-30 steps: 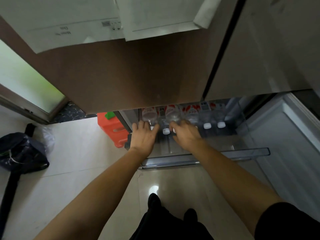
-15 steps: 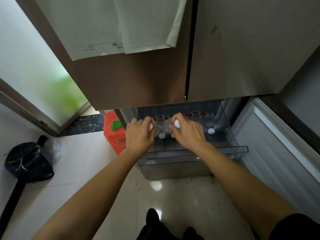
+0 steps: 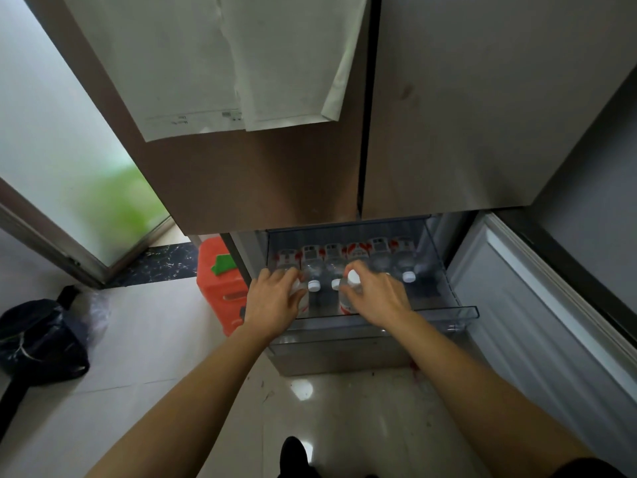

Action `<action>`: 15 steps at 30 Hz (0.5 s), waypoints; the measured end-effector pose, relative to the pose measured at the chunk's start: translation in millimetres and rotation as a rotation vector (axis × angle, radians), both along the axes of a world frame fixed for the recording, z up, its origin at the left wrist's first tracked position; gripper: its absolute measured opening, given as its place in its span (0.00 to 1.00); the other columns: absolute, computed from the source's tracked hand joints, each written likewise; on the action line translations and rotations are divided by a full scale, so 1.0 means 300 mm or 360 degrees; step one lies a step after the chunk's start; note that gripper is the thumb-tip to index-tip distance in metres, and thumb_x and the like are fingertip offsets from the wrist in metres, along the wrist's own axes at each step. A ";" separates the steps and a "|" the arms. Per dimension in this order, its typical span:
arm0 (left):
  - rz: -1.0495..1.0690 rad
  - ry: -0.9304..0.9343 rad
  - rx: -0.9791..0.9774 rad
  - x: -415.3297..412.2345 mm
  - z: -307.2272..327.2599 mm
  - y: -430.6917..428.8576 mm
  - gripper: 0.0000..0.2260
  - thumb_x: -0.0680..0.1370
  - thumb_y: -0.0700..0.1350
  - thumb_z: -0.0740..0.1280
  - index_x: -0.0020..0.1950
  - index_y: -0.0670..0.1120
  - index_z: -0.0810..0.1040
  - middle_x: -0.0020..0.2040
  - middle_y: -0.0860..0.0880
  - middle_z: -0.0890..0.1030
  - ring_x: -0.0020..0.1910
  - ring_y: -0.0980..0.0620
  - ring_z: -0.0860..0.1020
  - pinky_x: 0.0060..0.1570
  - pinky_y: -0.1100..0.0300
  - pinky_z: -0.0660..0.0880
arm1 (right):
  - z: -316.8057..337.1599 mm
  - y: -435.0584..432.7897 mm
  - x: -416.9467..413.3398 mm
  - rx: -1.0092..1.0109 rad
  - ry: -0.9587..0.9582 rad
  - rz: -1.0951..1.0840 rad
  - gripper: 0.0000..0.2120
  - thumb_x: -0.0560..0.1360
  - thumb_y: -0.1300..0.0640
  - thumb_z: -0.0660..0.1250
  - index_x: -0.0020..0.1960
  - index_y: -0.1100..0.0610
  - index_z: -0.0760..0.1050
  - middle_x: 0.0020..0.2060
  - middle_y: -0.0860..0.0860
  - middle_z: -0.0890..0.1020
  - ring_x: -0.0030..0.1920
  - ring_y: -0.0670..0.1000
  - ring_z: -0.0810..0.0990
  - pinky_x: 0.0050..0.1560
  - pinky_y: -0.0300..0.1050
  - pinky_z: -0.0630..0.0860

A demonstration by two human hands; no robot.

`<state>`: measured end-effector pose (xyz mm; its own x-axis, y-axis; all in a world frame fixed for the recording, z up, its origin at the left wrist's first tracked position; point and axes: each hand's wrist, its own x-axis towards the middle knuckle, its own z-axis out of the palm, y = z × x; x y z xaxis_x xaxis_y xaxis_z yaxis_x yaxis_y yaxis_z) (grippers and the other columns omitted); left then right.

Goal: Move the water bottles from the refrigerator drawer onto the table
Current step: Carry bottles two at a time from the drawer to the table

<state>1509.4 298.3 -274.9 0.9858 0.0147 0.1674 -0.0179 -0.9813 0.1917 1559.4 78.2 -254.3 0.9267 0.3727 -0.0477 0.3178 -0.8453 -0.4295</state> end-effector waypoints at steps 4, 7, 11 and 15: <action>0.0177 0.0042 -0.0294 0.011 -0.013 0.016 0.15 0.78 0.55 0.67 0.60 0.48 0.73 0.54 0.46 0.80 0.52 0.44 0.76 0.48 0.48 0.76 | -0.040 0.007 0.013 0.0142 0.0217 -0.0258 0.25 0.73 0.34 0.64 0.63 0.46 0.68 0.54 0.52 0.82 0.54 0.56 0.80 0.46 0.47 0.75; 0.0334 0.0128 -0.0524 0.023 -0.025 0.025 0.19 0.76 0.54 0.69 0.63 0.47 0.71 0.57 0.45 0.76 0.56 0.44 0.74 0.52 0.49 0.77 | -0.078 0.013 0.017 0.0142 0.0447 -0.0301 0.37 0.66 0.27 0.67 0.68 0.45 0.68 0.65 0.52 0.74 0.61 0.56 0.77 0.56 0.49 0.76; 0.0486 0.0266 -0.0723 0.049 -0.028 0.046 0.28 0.71 0.53 0.75 0.66 0.52 0.66 0.60 0.44 0.70 0.59 0.43 0.72 0.55 0.51 0.75 | -0.124 0.023 0.031 0.0119 0.0627 -0.0276 0.44 0.62 0.27 0.72 0.71 0.44 0.63 0.69 0.51 0.70 0.65 0.57 0.74 0.59 0.51 0.74; 0.0418 0.0313 -0.0739 0.079 -0.034 0.051 0.33 0.69 0.51 0.78 0.69 0.53 0.65 0.62 0.46 0.76 0.60 0.42 0.72 0.55 0.49 0.75 | -0.127 0.025 0.060 0.0210 0.0651 -0.0336 0.43 0.59 0.34 0.77 0.68 0.44 0.65 0.62 0.47 0.78 0.59 0.52 0.77 0.56 0.48 0.76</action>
<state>1533.2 313.5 -285.0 0.9510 0.2920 -0.1016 0.2952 -0.7600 0.5790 1577.3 85.7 -292.3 0.8979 0.2057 -0.3892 -0.0724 -0.8031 -0.5914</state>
